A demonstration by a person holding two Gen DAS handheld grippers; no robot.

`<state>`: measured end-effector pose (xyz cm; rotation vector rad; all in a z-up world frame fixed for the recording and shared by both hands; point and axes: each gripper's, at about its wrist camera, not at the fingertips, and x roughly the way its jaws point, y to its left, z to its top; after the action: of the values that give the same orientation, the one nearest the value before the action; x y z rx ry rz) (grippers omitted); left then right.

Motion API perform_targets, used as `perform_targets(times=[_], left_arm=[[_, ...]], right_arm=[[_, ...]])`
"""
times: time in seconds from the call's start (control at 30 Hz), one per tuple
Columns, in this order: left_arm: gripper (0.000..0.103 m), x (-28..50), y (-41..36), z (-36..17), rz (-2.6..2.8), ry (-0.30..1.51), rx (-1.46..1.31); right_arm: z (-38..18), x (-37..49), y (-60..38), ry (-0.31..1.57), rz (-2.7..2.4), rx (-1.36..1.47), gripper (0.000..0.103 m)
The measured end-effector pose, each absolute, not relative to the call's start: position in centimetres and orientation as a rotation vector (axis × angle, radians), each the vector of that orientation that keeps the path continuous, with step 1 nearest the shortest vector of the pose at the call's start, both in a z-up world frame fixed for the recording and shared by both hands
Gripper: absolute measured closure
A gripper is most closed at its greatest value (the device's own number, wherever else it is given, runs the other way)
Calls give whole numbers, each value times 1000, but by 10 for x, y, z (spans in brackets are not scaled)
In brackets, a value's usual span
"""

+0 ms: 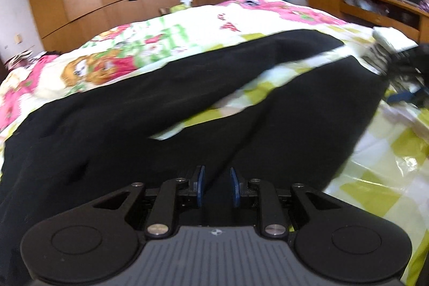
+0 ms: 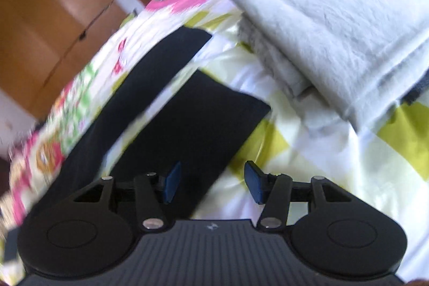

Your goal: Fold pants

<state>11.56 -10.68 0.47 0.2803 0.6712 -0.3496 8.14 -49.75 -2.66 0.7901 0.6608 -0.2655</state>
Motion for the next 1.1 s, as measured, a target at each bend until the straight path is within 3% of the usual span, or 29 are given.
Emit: perform_targets(times=[0.07, 0.1, 0.23, 0.57, 0.67, 0.73, 0.87, 1.1], left_arm=[[67, 116, -112, 1, -362, 683, 291], [67, 117, -111, 0, -367, 690, 293], [67, 119, -108, -2, -380, 698, 290], [63, 118, -86, 5, -395, 675, 270], [59, 126, -54, 17, -345, 642, 279], [57, 136, -29, 25, -315, 618, 294], [46, 170, 28, 37, -233, 577, 365], [37, 265, 131, 41, -81, 586, 470]], right_arm=[[-30, 91, -502, 651, -258, 802, 70], [-31, 97, -503, 655, -244, 819, 91], [-9, 76, -509, 602, -215, 820, 98], [20, 37, -499, 665, -358, 466, 90], [43, 52, -464, 658, -238, 357, 78], [55, 79, -427, 671, -90, 273, 58], [59, 162, -339, 717, 212, 116, 57], [24, 337, -186, 835, 513, -214, 56]])
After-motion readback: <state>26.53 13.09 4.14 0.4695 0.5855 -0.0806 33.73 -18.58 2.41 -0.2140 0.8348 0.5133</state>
